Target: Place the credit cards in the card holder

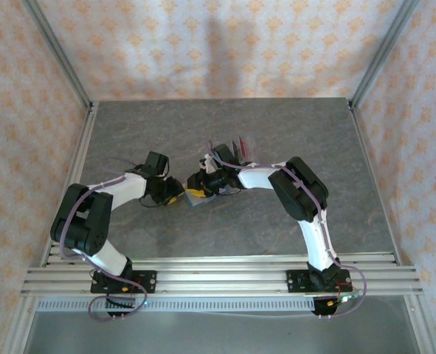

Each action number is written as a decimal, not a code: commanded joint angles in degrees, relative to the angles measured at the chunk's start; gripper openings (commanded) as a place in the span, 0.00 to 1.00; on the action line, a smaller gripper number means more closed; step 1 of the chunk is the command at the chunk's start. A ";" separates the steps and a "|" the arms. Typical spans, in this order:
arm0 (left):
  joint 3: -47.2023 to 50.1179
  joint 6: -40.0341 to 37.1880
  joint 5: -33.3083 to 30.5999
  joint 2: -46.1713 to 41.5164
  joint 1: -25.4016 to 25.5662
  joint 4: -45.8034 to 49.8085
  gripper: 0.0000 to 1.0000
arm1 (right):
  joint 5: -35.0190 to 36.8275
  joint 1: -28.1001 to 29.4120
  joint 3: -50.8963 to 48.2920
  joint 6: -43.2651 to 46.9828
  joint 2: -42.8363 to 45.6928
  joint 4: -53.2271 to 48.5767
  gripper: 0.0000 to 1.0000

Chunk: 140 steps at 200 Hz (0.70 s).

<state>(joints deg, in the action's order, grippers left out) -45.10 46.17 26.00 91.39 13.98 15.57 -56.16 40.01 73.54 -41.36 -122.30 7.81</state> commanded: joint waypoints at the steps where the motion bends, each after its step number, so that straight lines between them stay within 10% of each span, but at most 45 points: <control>1: 1.48 1.43 5.27 -0.98 2.28 -6.33 0.37 | 2.72 -0.10 0.26 -0.91 -3.21 -1.05 0.39; 140: 7.45 1.29 -2.53 -16.62 7.26 -0.90 0.26 | 2.02 -0.28 0.20 -1.28 -3.73 -0.96 0.40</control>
<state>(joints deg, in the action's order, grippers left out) -38.28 48.16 23.99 77.08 20.86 13.19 -57.23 39.64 73.84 -42.65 -122.80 8.51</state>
